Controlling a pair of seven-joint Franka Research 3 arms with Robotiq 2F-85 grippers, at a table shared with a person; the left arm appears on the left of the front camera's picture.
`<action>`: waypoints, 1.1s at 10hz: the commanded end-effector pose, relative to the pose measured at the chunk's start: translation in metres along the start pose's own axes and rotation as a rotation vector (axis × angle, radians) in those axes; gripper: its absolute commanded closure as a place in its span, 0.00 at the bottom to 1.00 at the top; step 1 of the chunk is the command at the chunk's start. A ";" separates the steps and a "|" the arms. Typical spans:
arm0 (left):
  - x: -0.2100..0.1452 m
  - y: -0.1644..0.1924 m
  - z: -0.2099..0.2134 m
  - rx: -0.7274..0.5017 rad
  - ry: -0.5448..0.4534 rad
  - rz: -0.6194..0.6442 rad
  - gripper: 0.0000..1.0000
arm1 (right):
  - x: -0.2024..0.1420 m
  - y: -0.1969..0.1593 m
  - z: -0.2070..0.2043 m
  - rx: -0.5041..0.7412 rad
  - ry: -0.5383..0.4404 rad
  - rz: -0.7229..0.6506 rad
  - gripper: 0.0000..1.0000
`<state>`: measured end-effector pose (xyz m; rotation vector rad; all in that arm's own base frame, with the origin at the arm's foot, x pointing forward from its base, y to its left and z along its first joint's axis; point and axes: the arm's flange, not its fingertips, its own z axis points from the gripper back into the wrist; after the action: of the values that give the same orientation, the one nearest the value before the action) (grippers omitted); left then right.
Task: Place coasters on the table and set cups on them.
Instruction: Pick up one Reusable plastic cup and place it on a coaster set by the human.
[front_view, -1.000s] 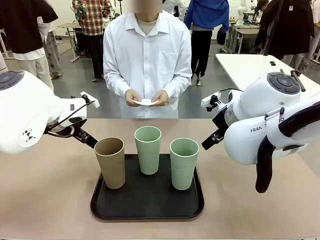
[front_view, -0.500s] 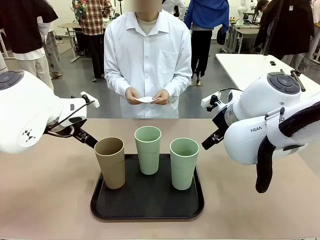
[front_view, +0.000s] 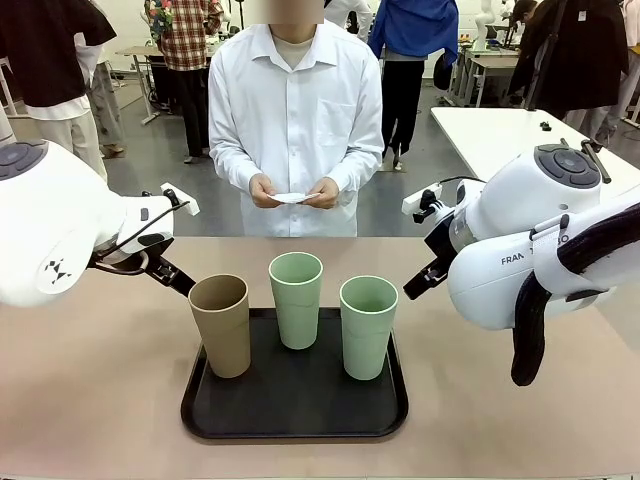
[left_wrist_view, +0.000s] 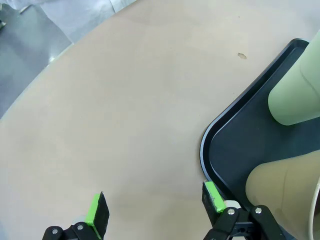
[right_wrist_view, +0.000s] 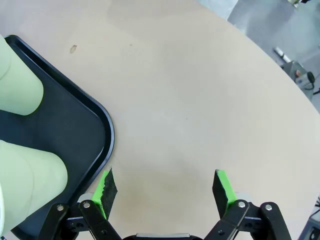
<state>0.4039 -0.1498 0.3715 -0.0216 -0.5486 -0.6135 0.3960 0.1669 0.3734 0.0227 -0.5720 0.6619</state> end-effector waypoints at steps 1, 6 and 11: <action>0.000 0.000 0.000 0.000 0.000 0.000 0.00 | 0.000 0.000 0.000 0.000 0.000 0.000 0.00; -0.001 0.022 0.015 -0.028 0.016 -0.002 0.00 | -0.003 -0.019 0.018 0.094 0.009 -0.013 0.00; -0.057 -0.018 0.118 -0.181 0.201 0.026 0.00 | -0.053 0.015 0.140 0.122 0.193 -0.033 0.00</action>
<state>0.3477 -0.1340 0.4492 -0.1274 -0.3415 -0.6467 0.3388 0.1343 0.4602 0.0875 -0.3726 0.6746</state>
